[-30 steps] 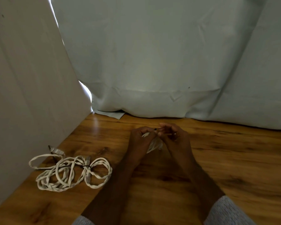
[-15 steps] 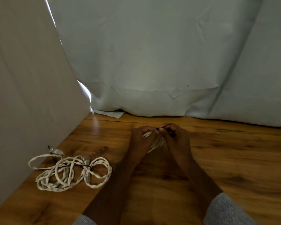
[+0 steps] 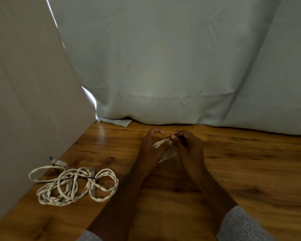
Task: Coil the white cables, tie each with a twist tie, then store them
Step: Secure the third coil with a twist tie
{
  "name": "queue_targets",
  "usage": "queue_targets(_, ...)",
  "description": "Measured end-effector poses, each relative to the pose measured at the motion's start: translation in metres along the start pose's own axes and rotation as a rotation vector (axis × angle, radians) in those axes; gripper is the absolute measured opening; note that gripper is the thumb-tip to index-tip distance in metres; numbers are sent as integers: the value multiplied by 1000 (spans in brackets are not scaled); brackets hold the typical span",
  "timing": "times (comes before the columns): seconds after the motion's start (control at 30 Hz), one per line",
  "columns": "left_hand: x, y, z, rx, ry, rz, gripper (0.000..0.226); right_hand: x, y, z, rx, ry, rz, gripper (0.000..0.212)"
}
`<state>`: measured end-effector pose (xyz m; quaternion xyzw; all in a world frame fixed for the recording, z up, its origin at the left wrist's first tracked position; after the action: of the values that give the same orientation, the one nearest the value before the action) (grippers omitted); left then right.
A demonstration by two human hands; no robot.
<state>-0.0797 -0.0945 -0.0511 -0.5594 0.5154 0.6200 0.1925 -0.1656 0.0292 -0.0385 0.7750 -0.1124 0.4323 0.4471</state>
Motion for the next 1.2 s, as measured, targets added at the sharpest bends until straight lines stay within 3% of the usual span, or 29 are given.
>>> queue_targets(0.13, 1, 1, 5, 72, -54, 2, 3, 6, -1, 1, 5, 49, -22, 8)
queue_targets(0.3, 2, 1, 1, 26, -108, 18, 26, 11, -2, 1, 13, 20, -41, 7)
queue_targets(0.57, 2, 3, -2, 3, 61, 61, 19, 32, -8, 7, 50, -109, -140, 12)
queue_targets(0.93, -6, 2, 5, 42, 209, 195, 9, 2, -2, -7, -41, 197, 28, 15)
queue_targets(1.2, -14, -4, -6, -107, 339, 275, 15, -1, -2, 4, -1, 260, 18, 14)
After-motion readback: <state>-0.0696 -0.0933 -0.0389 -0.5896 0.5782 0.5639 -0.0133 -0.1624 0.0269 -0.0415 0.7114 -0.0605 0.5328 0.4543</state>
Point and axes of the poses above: each hand's wrist, its own y-axis towards the middle knuckle, its own z-axis out of the palm, x = y × z, the point moved 8 cm from there along y, towards the middle knuckle, and after that the axes turned 13 degrees about x, right-handed, at the moved point
